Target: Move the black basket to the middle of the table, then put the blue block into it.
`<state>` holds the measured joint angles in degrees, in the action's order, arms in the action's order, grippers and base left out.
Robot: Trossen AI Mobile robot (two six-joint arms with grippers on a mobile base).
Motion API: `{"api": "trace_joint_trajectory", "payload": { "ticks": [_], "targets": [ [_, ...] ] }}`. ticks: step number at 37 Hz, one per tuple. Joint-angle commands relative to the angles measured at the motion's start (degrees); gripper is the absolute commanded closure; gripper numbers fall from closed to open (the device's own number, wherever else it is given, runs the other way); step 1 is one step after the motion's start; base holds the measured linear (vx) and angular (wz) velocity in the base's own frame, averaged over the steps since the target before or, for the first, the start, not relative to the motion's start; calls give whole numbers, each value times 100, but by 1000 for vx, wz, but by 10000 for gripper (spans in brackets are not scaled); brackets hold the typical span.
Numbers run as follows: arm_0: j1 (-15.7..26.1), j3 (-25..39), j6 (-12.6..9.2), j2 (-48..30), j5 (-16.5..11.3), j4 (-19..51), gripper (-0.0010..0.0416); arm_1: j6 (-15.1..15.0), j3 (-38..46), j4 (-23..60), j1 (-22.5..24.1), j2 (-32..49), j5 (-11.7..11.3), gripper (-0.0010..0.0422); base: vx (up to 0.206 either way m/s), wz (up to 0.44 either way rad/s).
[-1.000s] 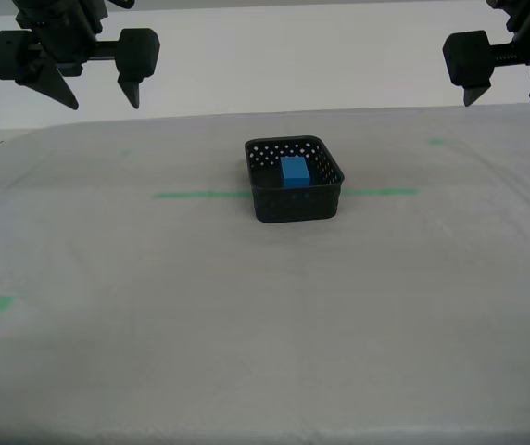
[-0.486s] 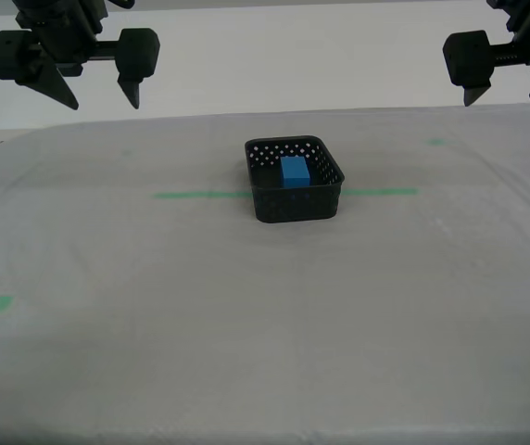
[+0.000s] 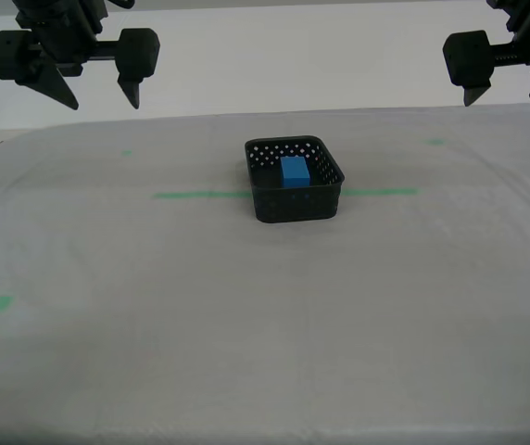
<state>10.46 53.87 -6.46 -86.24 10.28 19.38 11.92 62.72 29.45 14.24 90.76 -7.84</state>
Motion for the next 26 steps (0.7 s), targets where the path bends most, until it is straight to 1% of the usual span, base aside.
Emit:
{"api": "trace_joint_trajectory", "payload": {
  "ticks": [1,26],
  "targets": [
    [4,-4,4,0,-13,-9,7,-13,4,-4,0,-2,-7,12,0,0],
    [4,-4,4,0,-13,-9,7,-13,4,-9,0,-2,-7,12,0,0]
  ]
}}
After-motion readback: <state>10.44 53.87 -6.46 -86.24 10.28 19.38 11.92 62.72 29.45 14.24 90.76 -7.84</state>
